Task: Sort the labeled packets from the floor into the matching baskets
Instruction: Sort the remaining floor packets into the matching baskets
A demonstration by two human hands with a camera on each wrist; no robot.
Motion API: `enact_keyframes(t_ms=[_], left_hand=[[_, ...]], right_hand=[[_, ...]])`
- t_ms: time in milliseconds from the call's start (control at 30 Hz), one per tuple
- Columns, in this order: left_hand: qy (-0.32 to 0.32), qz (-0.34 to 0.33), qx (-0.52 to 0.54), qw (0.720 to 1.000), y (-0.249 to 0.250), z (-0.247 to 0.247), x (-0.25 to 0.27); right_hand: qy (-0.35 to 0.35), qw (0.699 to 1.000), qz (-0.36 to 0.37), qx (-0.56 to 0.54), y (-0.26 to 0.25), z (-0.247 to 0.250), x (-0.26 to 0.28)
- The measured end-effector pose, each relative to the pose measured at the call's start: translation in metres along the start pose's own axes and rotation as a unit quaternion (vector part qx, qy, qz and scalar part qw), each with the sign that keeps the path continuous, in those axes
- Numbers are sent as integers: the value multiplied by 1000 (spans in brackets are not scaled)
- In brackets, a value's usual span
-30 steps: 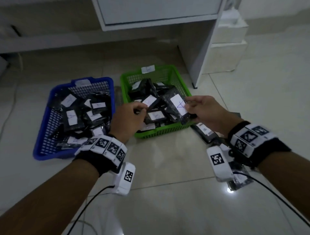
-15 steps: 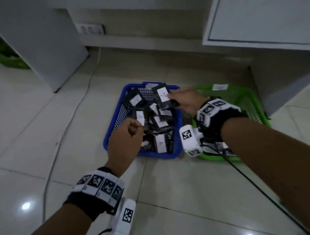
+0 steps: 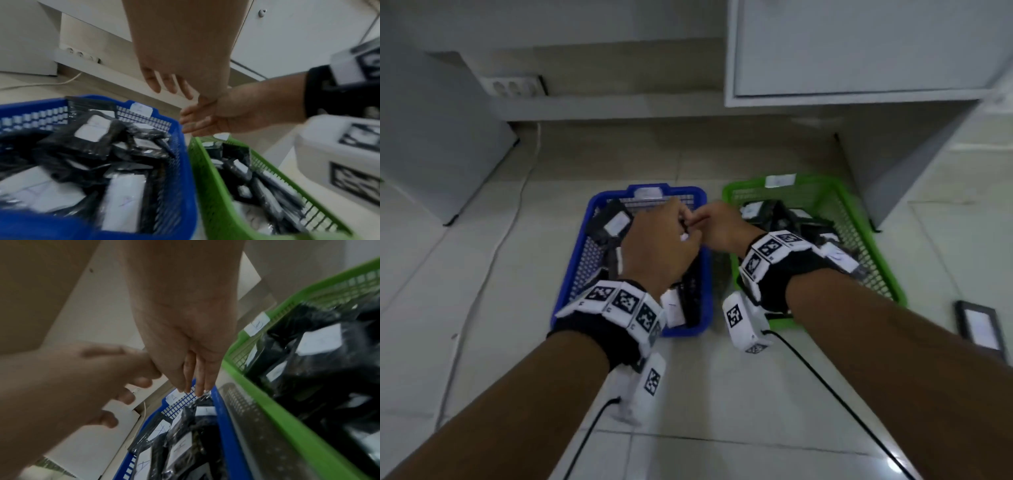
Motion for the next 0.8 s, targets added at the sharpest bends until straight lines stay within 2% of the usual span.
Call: enact_keyframes(t_ms=[67, 200, 300, 400, 500, 633, 700, 800], left_hand=[[-53, -6, 10, 999, 15, -8, -5], [-184, -35, -1, 982, 70, -6, -34], [-217, -68, -32, 973, 129, 2, -58], [-221, -103, -25, 970, 194, -8, -74], [-237, -131, 12, 963, 261, -46, -77], [-286, -164, 36, 943, 318, -124, -53], [-331, -190, 19, 924, 334, -163, -31], [-391, -276, -106, 872, 332, -216, -2]], right_hand=[[-4, 1000, 7, 28, 11, 21, 19], [8, 997, -26, 78, 44, 80, 66], [42, 993, -60, 95, 66, 130, 102], [89, 985, -80, 126, 94, 179, 139], [96, 973, -103, 183, 133, 220, 178], [94, 963, -171, 185, 204, 240, 218], [95, 959, -202, 173, 242, 234, 234], [91, 958, -224, 156, 283, 217, 248]])
Point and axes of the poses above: each hand's wrist, its own x-axis away from the middle knuckle, its own z-axis out of the back of the hand, y = z × x, the point moved 3 cm from there along -x, towards the middle knuckle, and after that the axes turned 1 degree about -z, right-handed, at the moved point
